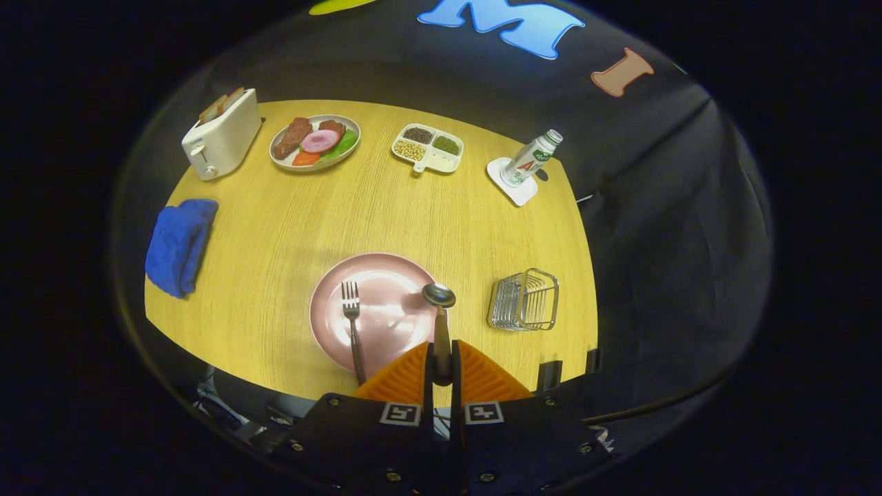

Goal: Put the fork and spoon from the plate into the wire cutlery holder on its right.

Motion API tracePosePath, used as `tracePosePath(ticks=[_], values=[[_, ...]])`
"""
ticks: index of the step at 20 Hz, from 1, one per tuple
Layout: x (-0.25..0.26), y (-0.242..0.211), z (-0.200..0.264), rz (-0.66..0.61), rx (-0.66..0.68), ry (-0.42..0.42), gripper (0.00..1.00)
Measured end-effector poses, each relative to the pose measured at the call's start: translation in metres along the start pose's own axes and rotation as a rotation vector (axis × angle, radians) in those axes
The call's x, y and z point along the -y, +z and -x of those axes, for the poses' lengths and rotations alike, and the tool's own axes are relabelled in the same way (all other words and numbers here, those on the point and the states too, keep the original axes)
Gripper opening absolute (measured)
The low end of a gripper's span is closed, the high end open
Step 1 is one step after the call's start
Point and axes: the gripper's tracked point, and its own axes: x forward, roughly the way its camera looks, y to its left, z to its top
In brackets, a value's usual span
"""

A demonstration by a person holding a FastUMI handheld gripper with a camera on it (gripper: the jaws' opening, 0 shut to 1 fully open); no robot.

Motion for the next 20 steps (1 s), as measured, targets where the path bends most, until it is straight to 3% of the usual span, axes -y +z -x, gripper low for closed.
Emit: tracePosePath(ticks=[12,20], values=[[0.058,0.036,0.036,-0.066,0.065,-0.089,0.09],[0.100,0.037,0.028,-0.139,0.042,-0.121,0.09]])
